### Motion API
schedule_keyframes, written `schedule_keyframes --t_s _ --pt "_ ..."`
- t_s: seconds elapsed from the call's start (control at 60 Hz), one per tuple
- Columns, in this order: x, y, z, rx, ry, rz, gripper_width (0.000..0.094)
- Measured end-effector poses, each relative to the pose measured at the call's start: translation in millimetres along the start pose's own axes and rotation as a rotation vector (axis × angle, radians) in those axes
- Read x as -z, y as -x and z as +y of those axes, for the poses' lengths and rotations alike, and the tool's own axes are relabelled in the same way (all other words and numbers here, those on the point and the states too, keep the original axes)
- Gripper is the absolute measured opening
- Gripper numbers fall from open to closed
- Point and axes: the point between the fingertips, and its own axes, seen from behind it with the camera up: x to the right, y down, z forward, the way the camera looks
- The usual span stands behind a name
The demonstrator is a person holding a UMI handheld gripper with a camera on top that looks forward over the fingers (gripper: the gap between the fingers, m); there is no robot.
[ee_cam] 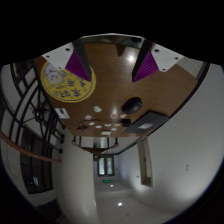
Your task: Arrange mouse
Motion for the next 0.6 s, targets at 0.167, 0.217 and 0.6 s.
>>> schedule_keyframes --t_s 0.167,0.217,0.6 --pt "-9 40 8 0.086 0.054 -0.108 0.0834" --pt "0 37 10 0.110 0.064 -0.137 0.0835" --pt "-51 -28 -10 0.113 0.137 -0.140 0.0833"
